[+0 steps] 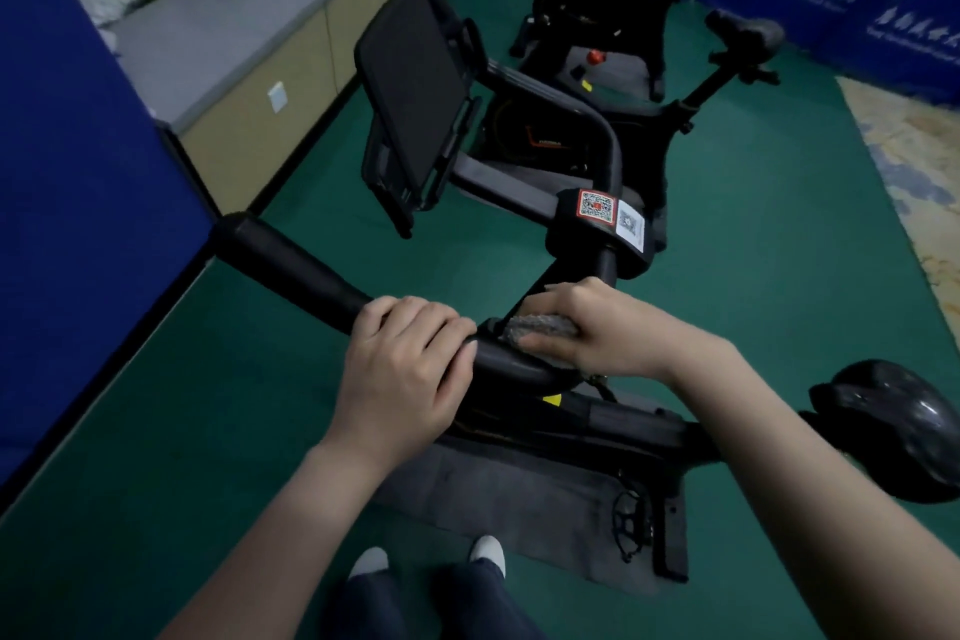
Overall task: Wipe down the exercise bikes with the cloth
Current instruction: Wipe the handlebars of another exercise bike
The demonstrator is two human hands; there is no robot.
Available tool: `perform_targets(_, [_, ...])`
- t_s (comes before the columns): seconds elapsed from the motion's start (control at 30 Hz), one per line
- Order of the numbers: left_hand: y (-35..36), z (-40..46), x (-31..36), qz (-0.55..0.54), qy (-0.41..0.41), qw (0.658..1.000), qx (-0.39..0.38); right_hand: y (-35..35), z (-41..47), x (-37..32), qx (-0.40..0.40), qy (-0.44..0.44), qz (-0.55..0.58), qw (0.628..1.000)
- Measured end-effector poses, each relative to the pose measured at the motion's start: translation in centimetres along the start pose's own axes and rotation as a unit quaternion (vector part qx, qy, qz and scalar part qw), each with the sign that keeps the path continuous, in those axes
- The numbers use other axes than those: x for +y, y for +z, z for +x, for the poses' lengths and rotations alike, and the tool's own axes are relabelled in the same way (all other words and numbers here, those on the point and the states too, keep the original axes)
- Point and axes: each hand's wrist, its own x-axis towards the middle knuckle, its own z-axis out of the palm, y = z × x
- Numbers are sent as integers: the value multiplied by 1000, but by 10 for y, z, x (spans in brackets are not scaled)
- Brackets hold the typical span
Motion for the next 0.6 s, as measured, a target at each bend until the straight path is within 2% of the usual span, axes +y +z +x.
perform_targets(0.13, [1, 4, 15, 14, -50, 999, 0, 2, -3, 2, 11, -37, 15, 999])
perform_targets(0.2, [4, 6, 22, 21, -59, 998, -7, 3, -9, 9, 46, -59, -12, 997])
perform_targets(0.37, [11, 6, 39, 35, -87, 995, -16, 37, -34, 13, 236, -85, 7, 968])
perform_targets(0.47, [13, 5, 40, 45, -96, 994, -15, 54, -44, 24, 312, -96, 12, 945])
perform_targets(0.6, [14, 5, 42, 54, -106, 993, -17, 63, -39, 38, 435, -61, 39, 897])
